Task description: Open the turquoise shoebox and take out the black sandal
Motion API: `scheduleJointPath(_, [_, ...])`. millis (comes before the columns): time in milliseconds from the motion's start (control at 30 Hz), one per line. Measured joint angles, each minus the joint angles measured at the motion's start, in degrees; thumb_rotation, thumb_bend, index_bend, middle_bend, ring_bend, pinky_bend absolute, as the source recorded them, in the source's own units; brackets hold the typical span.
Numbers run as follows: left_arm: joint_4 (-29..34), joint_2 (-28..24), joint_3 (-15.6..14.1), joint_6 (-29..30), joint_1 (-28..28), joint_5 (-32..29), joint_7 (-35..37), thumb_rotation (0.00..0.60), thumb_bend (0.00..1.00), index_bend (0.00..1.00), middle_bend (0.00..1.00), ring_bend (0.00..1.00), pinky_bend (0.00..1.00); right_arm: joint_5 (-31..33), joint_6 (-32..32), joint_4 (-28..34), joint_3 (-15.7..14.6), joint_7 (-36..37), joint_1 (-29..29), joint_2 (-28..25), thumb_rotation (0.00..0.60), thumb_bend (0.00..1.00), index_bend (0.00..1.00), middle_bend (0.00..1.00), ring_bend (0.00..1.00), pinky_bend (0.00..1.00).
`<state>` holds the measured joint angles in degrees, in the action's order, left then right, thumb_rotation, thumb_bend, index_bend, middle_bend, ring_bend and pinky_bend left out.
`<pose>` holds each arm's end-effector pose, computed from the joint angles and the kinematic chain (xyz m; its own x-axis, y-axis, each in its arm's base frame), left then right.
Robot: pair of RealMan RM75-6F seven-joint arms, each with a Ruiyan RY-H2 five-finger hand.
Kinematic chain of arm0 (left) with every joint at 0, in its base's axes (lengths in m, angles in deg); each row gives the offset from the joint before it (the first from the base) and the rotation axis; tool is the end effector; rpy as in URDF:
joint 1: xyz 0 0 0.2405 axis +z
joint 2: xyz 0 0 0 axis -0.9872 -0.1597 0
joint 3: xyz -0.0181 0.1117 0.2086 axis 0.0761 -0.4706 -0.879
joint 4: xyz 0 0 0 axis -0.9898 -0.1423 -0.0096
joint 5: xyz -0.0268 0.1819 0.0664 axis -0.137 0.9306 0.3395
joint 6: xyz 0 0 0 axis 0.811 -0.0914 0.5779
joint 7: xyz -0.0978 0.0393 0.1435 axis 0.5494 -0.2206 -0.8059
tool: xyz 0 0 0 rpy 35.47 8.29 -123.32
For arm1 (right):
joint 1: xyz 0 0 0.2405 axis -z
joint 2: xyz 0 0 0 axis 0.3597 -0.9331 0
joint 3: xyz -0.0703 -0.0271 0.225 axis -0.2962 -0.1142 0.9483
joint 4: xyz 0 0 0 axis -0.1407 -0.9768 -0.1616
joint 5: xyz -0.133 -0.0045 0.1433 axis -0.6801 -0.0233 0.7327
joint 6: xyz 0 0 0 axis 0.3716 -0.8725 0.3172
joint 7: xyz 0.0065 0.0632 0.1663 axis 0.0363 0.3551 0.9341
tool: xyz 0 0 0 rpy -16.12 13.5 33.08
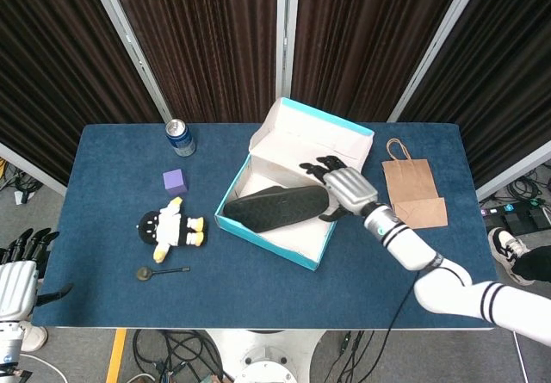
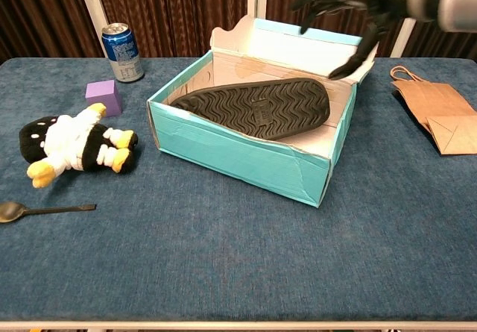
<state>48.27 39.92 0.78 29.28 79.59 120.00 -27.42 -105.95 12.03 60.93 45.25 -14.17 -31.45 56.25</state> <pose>-0.3126 0.1897 0.1475 0.3728 0.0357 0.9272 0.9210 0.1073 -0.3744 -0.0831 -0.4022 0.0317 0.3786 -0.3950 0.8370 -0.8758 -0.4456 0.1858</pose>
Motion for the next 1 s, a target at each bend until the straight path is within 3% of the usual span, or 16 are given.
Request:
scheduleJointPath(333, [-0.72, 0.11, -0.15, 0.13, 0.78, -0.89, 0.94, 0.6, 0.0, 0.16, 0.1, 0.02, 0.12, 13.02, 2.1, -16.94, -3.45, -19.71, -11.61, 16.46, 0.6, 0.05, 0.13, 0.18, 0.0, 0.0])
scheduleJointPath(467, [-0.83, 0.19, -0.15, 0.21, 0.95, -1.03, 1.02, 0.6, 0.0, 0.16, 0.1, 0.02, 0.12, 16.44, 2.23, -20.91, -5.53, -24.94, -14.24, 20.83, 0.6, 0.06, 0.22, 0.23, 0.0, 0.0])
scheduleJointPath(500, [-0.84, 0.16, -0.14, 0.22, 0.99, -1.08, 1.01, 0.6, 0.0, 0.16, 0.1, 0.02, 0.12, 16.79, 1.97, -21.39, -5.86, -25.78, -14.56, 21.57, 0.6, 0.09, 0.31, 0.27, 0.0, 0.0])
scheduleJointPath(533, [-0.85, 0.13, -0.13, 0.23, 1.02, -1.1, 1.01, 0.6, 0.0, 0.16, 0.1, 0.02, 0.12, 16.96, 1.55, -21.71, -6.09, -26.41, -14.75, 22.16, 0.6, 0.13, 0.37, 0.3, 0.01, 0.0])
scheduleJointPath(600, [-0.85, 0.07, -0.13, 0.24, 1.07, -1.13, 1.01, 0.6, 0.0, 0.16, 0.1, 0.02, 0.12, 16.87, -0.11, -22.24, -6.29, -27.12, -14.83, 23.0, 0.6, 0.28, 0.6, 0.42, 0.09, 0.0])
scheduleJointPath(667, [-0.86, 0.08, -0.1, 0.3, 1.13, -1.15, 1.04, 0.6, 0.0, 0.16, 0.1, 0.02, 0.12, 16.0, -2.52, -22.88, -6.25, -27.24, -14.6, 23.77, 0.6, 0.33, 0.7, 0.49, 0.16, 0.0])
scheduleJointPath(800, [-0.79, 0.1, -0.1, 0.26, 1.17, -1.17, 0.99, 0.6, 0.0, 0.16, 0.1, 0.02, 0.12, 12.95, -5.65, -23.79, -5.49, -25.27, -13.64, 24.34, 0.6, 0.36, 0.78, 0.53, 0.2, 0.0])
scheduleJointPath(1000, [-0.51, 0.01, -0.01, 0.09, 1.03, -1.08, 0.77, 0.6, 0.0, 0.16, 0.1, 0.02, 0.12, 7.01, -8.42, -22.88, -3.96, -19.33, -11.83, 22.9, 0.6, 0.37, 0.81, 0.55, 0.21, 0.0])
